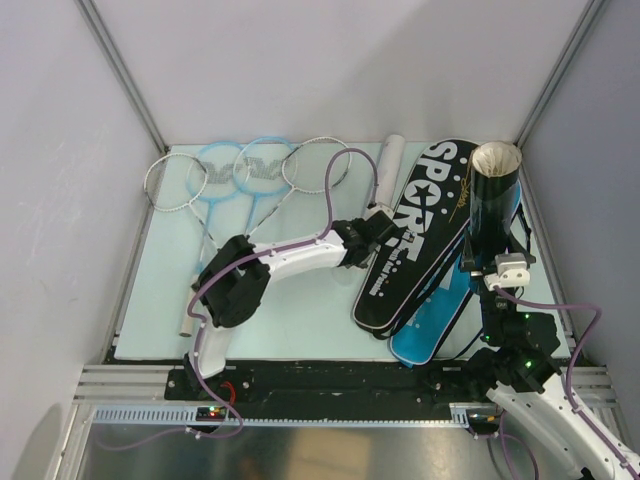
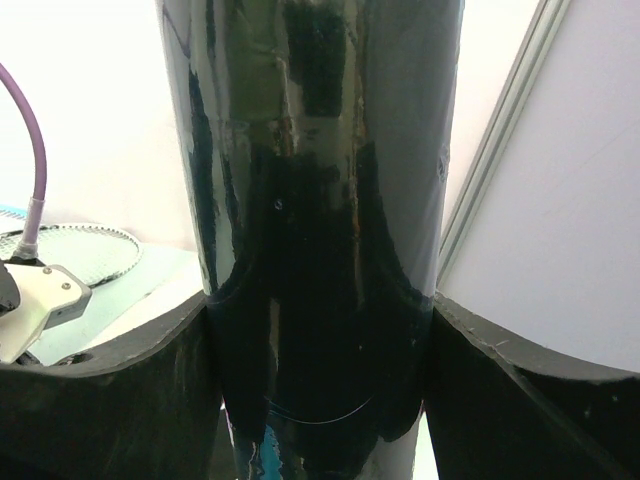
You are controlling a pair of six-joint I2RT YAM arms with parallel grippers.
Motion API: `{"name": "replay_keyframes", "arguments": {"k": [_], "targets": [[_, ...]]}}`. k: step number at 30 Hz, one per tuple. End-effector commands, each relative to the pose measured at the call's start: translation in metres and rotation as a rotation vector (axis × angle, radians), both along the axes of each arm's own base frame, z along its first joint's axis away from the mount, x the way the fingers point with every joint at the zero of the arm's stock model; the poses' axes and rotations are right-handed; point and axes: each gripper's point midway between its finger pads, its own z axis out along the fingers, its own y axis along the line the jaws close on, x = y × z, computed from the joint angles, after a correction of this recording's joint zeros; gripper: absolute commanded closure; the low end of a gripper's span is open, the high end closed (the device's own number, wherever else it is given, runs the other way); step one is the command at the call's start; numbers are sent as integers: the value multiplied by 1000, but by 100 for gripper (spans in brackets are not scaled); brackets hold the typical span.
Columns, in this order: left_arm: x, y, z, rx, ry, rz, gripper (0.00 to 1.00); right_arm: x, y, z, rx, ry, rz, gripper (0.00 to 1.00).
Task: Pack up the badminton gear
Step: Pick up the shuttlecock at the center of the board.
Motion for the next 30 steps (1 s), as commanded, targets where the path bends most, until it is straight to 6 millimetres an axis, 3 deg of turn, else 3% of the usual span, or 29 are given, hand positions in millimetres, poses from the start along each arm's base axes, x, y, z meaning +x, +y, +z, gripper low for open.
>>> {"name": "replay_keyframes", "arguments": {"k": [1, 5, 7, 15, 22, 26, 30], "targets": [[6, 6, 20, 22, -78, 15, 69, -9, -7, 28, 65, -76, 3, 62], [-1, 24, 38, 7, -94, 27, 92, -8, -6, 27, 65, -70, 7, 61], [-10, 35, 41, -28, -65, 43, 98, -7, -6, 26, 64, -67, 9, 61], [-42, 89, 55, -138, -32, 143, 100, -3, -3, 21, 54, -47, 11, 61], [-44, 103, 59, -199, -12, 197, 100, -1, 7, 21, 62, -35, 59, 60], [-42, 100, 82, -353, 40, 210, 100, 5, 33, 7, 20, 28, 176, 60], [-39, 106, 142, -568, 29, 182, 100, 11, 68, -14, -86, 103, 312, 59]]}}
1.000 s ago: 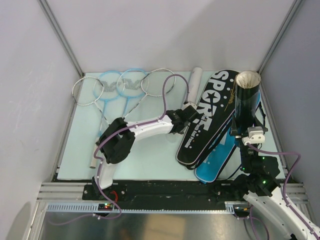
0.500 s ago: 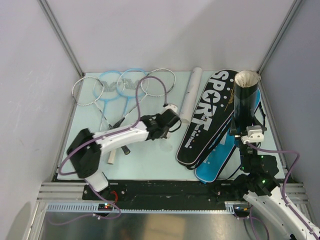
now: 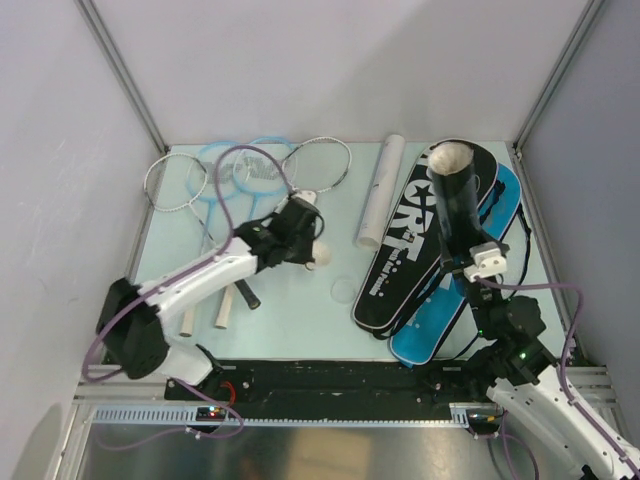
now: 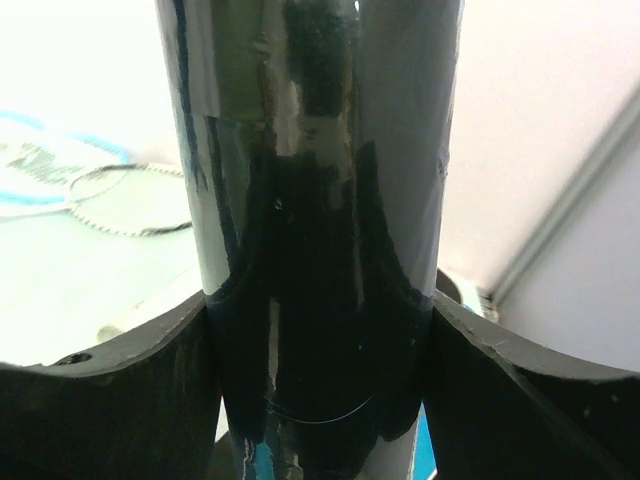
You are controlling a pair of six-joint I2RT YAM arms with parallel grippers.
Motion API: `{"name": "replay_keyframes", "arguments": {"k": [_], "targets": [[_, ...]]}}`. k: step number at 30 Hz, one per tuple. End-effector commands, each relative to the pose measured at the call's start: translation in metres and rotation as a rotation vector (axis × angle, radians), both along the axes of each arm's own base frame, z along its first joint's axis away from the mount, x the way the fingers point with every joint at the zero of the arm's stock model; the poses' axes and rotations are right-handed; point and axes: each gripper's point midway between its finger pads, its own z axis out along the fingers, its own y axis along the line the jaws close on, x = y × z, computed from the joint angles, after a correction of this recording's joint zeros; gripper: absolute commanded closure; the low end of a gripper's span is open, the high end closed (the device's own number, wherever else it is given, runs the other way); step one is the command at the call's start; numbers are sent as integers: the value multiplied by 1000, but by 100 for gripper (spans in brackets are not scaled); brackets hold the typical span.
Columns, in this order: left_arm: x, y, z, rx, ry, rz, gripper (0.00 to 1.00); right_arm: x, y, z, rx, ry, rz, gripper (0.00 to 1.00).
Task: Pack up the badminton gear
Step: Pick up the shuttlecock at the center of the board, then place the shuttlecock at the shuttle tube.
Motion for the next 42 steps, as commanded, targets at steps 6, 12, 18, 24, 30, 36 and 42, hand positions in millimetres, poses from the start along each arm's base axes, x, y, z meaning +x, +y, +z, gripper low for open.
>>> {"name": "replay_keyframes", "arguments": {"k": [6, 12, 18, 24, 30, 36, 42], "targets": [[-12, 19, 194, -627, -187, -68, 100, 3, 73, -20, -123, 30, 332, 60], [-51, 41, 287, -829, -331, -151, 100, -2, 99, -49, -220, -2, 444, 61], [-92, 34, 340, -980, -335, -273, 100, -22, 131, -61, -300, -76, 590, 61], [-109, 22, 344, -1063, -257, -353, 100, -22, 141, -52, -301, -116, 579, 61], [-113, 12, 330, -1117, -189, -371, 100, -22, 146, -40, -292, -132, 580, 62], [-121, -3, 316, -1138, -108, -400, 100, -19, 148, -26, -271, -148, 565, 62], [-124, -4, 312, -1133, -113, -404, 100, -14, 149, -18, -270, -155, 545, 63]]}}
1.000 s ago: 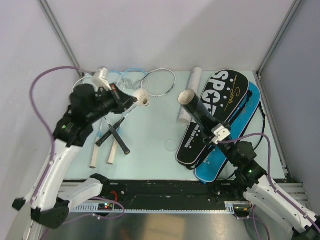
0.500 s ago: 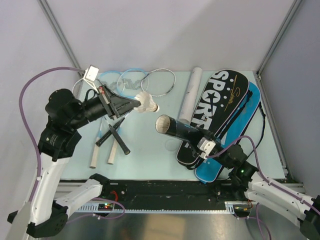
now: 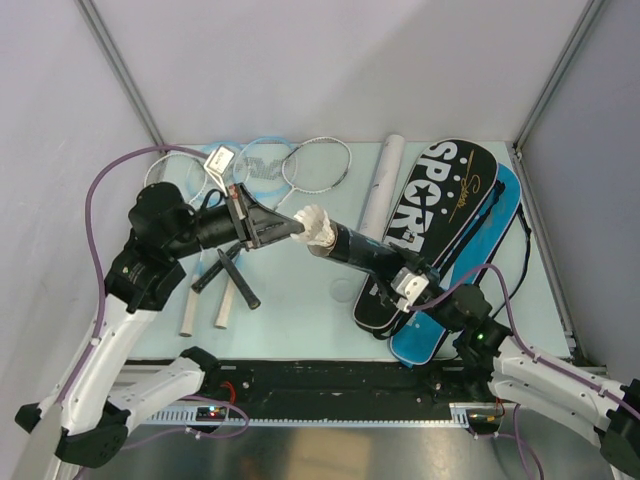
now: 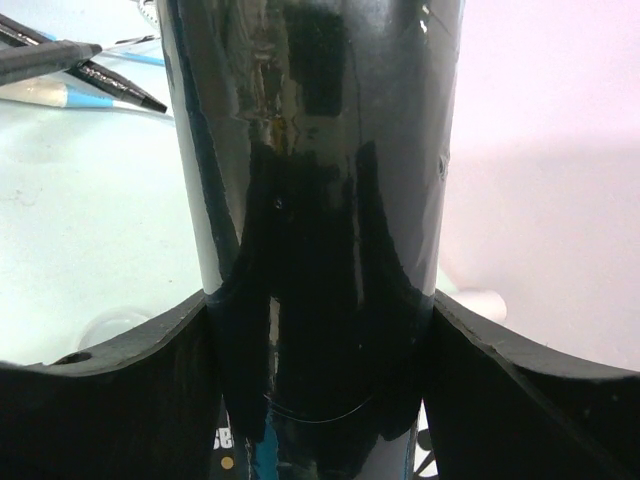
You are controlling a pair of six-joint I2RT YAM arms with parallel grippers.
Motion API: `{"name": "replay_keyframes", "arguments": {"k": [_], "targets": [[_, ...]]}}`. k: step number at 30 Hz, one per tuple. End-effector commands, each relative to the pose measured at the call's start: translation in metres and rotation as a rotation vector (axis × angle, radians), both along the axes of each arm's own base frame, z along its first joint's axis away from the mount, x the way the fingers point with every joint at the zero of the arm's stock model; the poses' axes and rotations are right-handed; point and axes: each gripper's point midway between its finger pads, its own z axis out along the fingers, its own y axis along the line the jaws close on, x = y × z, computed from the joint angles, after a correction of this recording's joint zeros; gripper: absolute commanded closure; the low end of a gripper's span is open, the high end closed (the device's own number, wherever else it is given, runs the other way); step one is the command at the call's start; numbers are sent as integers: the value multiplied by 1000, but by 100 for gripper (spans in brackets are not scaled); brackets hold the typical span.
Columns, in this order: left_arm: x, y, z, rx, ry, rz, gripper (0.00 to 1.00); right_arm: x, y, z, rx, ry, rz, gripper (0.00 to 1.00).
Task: Pack up the badminton gear
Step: Place the shuttlecock at the shuttle tube.
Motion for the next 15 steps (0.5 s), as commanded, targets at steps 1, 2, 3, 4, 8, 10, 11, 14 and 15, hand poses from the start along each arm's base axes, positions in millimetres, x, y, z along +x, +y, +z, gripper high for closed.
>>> {"name": "replay_keyframes", "arguments": {"k": [1, 2, 3, 4, 8, 10, 11, 14, 15], "targets": [[-9, 1, 10, -35, -46, -17, 100, 1, -4, 62, 136, -128, -23, 63], [-8, 1, 8, -32, -43, -15, 100, 0, -4, 64, 141, -132, -22, 63], [-6, 0, 3, -26, -35, -10, 100, -1, -5, 67, 146, -137, -20, 63], [-4, 0, 0, -21, -29, -4, 100, -1, -5, 69, 148, -142, -18, 63], [4, 0, -11, 0, -23, 25, 100, -4, -6, 74, 152, -156, -17, 64], [8, -1, -17, 14, -20, 31, 100, -3, -6, 75, 142, -157, -17, 64], [10, -2, -20, 21, -20, 34, 100, -3, -6, 76, 137, -160, -20, 64], [18, -4, -32, 49, -12, 46, 100, -2, -5, 78, 134, -167, -20, 64], [19, -5, -36, 58, -13, 49, 100, -2, -5, 79, 134, -171, -21, 64]]}}
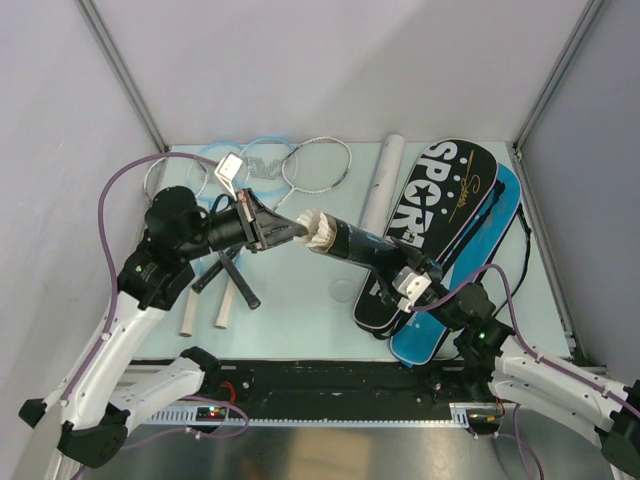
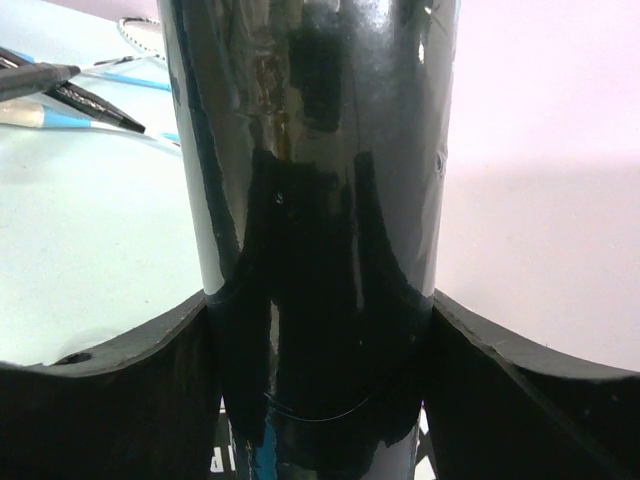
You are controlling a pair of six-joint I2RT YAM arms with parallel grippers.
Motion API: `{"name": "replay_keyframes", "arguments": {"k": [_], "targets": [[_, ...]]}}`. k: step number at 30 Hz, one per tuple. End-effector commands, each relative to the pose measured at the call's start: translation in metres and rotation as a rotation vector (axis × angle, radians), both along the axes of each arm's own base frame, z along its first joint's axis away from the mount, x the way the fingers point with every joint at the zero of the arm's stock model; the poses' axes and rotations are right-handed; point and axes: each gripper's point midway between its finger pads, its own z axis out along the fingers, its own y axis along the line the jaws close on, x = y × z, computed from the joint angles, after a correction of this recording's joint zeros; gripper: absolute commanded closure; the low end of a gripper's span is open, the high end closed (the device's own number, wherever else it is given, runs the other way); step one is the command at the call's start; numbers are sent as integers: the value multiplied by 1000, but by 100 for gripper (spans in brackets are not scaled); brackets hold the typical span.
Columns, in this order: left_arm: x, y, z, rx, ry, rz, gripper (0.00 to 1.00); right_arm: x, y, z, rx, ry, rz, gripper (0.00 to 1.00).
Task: Pack up the badminton gear
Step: Place the shuttlecock at the shuttle tube.
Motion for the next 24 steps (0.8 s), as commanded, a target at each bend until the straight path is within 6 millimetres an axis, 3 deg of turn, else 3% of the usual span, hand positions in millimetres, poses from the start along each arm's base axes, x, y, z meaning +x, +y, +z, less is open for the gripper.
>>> {"name": "replay_keyframes", "arguments": {"k": [1, 7, 15, 24], "targets": [[9, -4, -9, 32, -47, 15, 100, -2, -3, 57, 105, -117, -10, 64], [12, -10, -19, 73, -67, -1, 100, 6, 1, 50, 48, -110, -31, 64], [19, -5, -33, 211, -120, 41, 100, 13, 4, 42, 12, -100, -53, 64], [11, 0, -10, 258, -279, 7, 100, 17, 7, 22, -38, -42, -43, 64]]}}
